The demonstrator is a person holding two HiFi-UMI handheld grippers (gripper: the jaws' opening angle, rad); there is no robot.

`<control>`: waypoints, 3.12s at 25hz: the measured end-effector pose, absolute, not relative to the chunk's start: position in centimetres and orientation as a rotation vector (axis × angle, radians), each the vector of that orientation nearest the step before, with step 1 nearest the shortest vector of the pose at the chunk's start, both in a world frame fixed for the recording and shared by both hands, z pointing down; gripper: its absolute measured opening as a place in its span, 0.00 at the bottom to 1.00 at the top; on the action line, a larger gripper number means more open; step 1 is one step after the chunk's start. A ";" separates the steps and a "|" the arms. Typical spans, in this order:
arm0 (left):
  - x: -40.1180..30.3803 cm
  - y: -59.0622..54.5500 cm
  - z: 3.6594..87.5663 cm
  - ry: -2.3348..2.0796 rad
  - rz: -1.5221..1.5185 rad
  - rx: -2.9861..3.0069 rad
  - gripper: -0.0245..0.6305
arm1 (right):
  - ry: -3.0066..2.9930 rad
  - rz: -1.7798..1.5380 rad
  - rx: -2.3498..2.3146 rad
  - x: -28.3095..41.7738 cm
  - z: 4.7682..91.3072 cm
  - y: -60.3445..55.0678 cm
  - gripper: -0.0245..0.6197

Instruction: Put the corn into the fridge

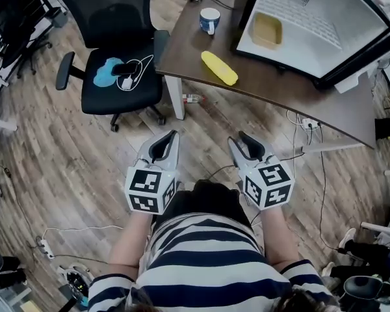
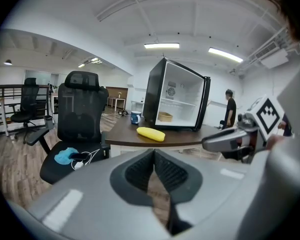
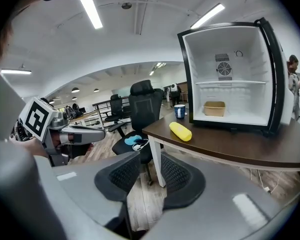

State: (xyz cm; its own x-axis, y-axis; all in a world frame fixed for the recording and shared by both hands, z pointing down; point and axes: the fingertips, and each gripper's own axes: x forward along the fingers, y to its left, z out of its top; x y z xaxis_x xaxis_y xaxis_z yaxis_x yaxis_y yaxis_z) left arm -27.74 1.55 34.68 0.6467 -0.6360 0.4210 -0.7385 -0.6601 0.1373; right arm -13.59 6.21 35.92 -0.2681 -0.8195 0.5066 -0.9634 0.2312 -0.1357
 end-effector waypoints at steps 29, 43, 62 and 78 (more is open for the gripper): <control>-19.3 -10.1 38.1 -1.409 0.487 2.323 0.04 | -2.288 0.604 1.319 -5.5 39.7 -12.5 0.34; -19.3 -13.1 39.9 -1.521 0.438 2.191 0.04 | -2.254 0.679 1.190 -6.5 43.9 -18.4 0.43; -19.3 -15.2 41.7 -1.555 0.409 2.113 0.04 | -2.146 0.638 1.081 -7.9 47.2 -20.6 0.48; -20.0 -14.5 41.5 -1.581 0.426 2.109 0.04 | -2.193 0.554 1.047 -7.3 46.8 -19.7 0.43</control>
State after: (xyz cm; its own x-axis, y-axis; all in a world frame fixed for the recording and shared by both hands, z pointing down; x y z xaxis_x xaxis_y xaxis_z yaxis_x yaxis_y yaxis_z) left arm -19.98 -14.47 41.49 0.2886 -0.8120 0.5073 -0.9570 -0.2277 0.1799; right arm -7.29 -19.68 46.85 -0.4800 -0.5296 0.6993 -0.7983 0.5943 -0.0978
